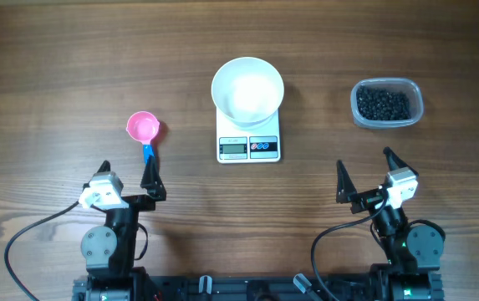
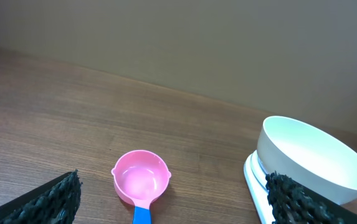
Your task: Scoop item into bowl and weigh 150g on scale
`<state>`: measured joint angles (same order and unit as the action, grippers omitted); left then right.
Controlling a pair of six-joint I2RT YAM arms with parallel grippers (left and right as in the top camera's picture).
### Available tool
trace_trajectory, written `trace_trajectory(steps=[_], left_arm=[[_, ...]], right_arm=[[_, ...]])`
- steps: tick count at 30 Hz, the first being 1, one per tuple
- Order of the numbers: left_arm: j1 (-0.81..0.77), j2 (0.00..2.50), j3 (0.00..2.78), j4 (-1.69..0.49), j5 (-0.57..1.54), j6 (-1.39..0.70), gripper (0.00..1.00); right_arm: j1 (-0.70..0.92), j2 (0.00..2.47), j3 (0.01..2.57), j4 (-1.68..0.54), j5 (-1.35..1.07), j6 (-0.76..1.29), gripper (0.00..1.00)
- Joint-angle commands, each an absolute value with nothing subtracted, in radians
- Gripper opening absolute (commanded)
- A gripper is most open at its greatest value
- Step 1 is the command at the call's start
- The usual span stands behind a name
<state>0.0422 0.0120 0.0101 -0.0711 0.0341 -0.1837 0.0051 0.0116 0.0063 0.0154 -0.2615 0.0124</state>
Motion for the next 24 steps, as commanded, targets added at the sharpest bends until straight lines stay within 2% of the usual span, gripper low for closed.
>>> trace_trajectory(steps=[1, 13, 16, 20, 24], left_arm=[[0.049, 0.007, 0.006, -0.076, 0.025, -0.164, 1.00], [0.049, 0.007, 0.006, -0.063, 0.025, -0.164, 1.00], [0.049, 0.007, 0.006, 0.045, 0.039, -0.163, 1.00], [0.049, 0.007, 0.041, 0.245, 0.157, -0.192, 1.00], [0.049, 0.011, 0.234, 0.147, 0.194, -0.244, 1.00]], right_arm=[[0.009, 0.003, 0.005, 0.022, -0.263, 0.002, 1.00], [0.009, 0.003, 0.005, 0.022, -0.263, 0.002, 1.00], [0.009, 0.003, 0.005, 0.022, -0.263, 0.001, 1.00], [0.009, 0.003, 0.005, 0.022, -0.263, 0.001, 1.00], [0.009, 0.003, 0.005, 0.022, -0.263, 0.002, 1.00]])
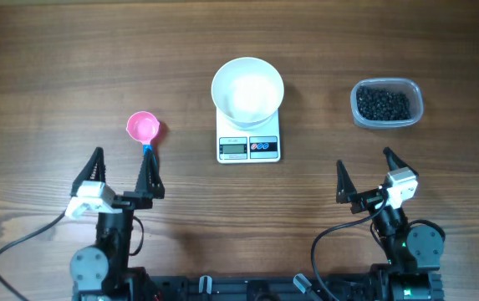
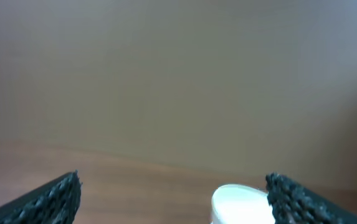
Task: Scoop item into bowl and weigh 150g on scale
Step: 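Raise the left arm and move the open gripper over the pink scoop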
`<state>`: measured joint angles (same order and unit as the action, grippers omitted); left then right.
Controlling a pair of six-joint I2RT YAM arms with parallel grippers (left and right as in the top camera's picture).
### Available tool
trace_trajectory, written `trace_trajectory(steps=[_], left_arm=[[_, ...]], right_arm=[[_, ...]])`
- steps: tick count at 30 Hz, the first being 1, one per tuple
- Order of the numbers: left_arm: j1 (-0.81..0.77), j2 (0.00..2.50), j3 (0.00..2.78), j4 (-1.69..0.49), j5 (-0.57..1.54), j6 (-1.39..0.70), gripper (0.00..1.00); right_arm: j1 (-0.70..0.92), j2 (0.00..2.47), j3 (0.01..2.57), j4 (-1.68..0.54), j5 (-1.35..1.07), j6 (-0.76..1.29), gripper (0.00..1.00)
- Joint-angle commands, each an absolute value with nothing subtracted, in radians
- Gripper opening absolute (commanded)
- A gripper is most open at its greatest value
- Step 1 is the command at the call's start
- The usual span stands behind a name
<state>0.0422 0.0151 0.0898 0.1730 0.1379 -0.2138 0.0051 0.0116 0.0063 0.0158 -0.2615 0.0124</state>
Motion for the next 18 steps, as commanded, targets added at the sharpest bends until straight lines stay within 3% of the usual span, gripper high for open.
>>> trace_trajectory(steps=[1, 6, 12, 18], left_arm=[[0.049, 0.017, 0.281, 0.119, 0.194, -0.244, 1.00], [0.049, 0.134, 0.584, -0.063, 0.194, -0.244, 1.00], [0.049, 0.462, 1.038, -0.356, 0.273, -0.242, 1.00], [0.049, 0.898, 1.451, -0.843, 0.273, -0.214, 1.00]], right_arm=[[0.009, 0.003, 0.005, 0.022, -0.263, 0.002, 1.00], [0.009, 0.003, 0.005, 0.022, -0.263, 0.002, 1.00], [0.009, 0.003, 0.005, 0.022, -0.263, 0.001, 1.00], [0.009, 0.003, 0.005, 0.022, -0.263, 0.002, 1.00]])
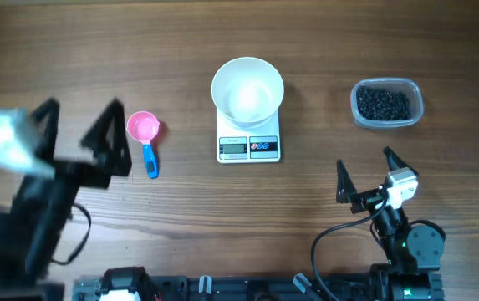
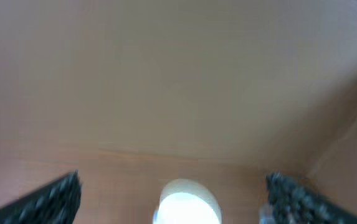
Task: Scoop item into bowl and weigh 150g on scale
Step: 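Raise the left arm and move the open gripper over the pink scoop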
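Note:
A pink scoop (image 1: pixel 143 128) with a blue handle lies on the table left of the white scale (image 1: pixel 248 147). The scale carries a white bowl (image 1: pixel 247 90), which shows blurred at the bottom of the left wrist view (image 2: pixel 187 208). A clear tub of dark items (image 1: pixel 387 104) sits at the far right. My left gripper (image 1: pixel 80 131) is open and blurred, raised just left of the scoop, holding nothing. My right gripper (image 1: pixel 364 172) stands open near the front right, empty.
The wooden table (image 1: pixel 239 33) runs across the whole view. Cables and arm bases (image 1: pixel 247 288) crowd the front edge.
My left arm has lifted and swung away from the front edge; its open gripper is now higher and beside the pink scoop on its left. The right arm is unchanged.
At first my left gripper rested open near the front edge, facing the scoop and bowl. Then it tilted upward, the wrist view showing mostly wall. Now it is raised beside the scoop. Scoop, bowl, scale, tub and right arm stayed put.

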`<state>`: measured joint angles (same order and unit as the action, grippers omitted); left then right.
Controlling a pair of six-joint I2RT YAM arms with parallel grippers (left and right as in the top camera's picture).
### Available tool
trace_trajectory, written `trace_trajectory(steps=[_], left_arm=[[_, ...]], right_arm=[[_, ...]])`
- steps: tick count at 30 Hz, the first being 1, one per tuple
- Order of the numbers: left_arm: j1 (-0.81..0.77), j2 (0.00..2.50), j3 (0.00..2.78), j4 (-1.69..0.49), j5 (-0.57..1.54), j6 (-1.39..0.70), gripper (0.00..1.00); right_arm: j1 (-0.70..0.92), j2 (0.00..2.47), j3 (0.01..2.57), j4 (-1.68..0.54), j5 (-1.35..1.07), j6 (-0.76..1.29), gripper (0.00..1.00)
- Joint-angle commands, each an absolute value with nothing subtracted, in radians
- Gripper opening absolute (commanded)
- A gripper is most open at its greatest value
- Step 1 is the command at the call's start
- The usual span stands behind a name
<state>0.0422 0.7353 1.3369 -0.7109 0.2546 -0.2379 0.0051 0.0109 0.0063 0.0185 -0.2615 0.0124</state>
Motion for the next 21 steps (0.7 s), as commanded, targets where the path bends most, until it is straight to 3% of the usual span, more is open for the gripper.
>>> trace_trajectory(steps=[1, 12, 13, 14, 15, 16, 21], left_arm=[[0.049, 0.956, 1.482, -0.900, 0.273, -0.213, 1.00], [0.049, 1.338, 1.500, -1.008, 0.385, -0.217, 1.00], [0.049, 1.352, 1.500, -1.011, 0.393, -0.217, 0.95], [0.049, 1.365, 1.500, -1.015, 0.393, -0.217, 0.75], [0.049, 1.377, 1.500, -1.015, 0.393, -0.216, 0.24], [0.049, 1.386, 1.500, -1.016, 0.393, -0.217, 0.04], [0.049, 1.388, 1.499, -1.055, 0.377, -0.217, 0.04]], right_arm=[[0.009, 0.003, 0.005, 0.022, -0.263, 0.002, 1.00], [0.009, 0.003, 0.005, 0.022, -0.263, 0.002, 1.00], [0.009, 0.003, 0.005, 0.022, -0.263, 0.002, 1.00], [0.009, 0.003, 0.005, 0.022, -0.263, 0.002, 1.00], [0.009, 0.003, 0.005, 0.022, -0.263, 0.002, 1.00], [0.009, 0.003, 0.005, 0.022, -0.263, 0.002, 1.00], [0.009, 0.003, 0.005, 0.022, -0.263, 0.002, 1.00]])
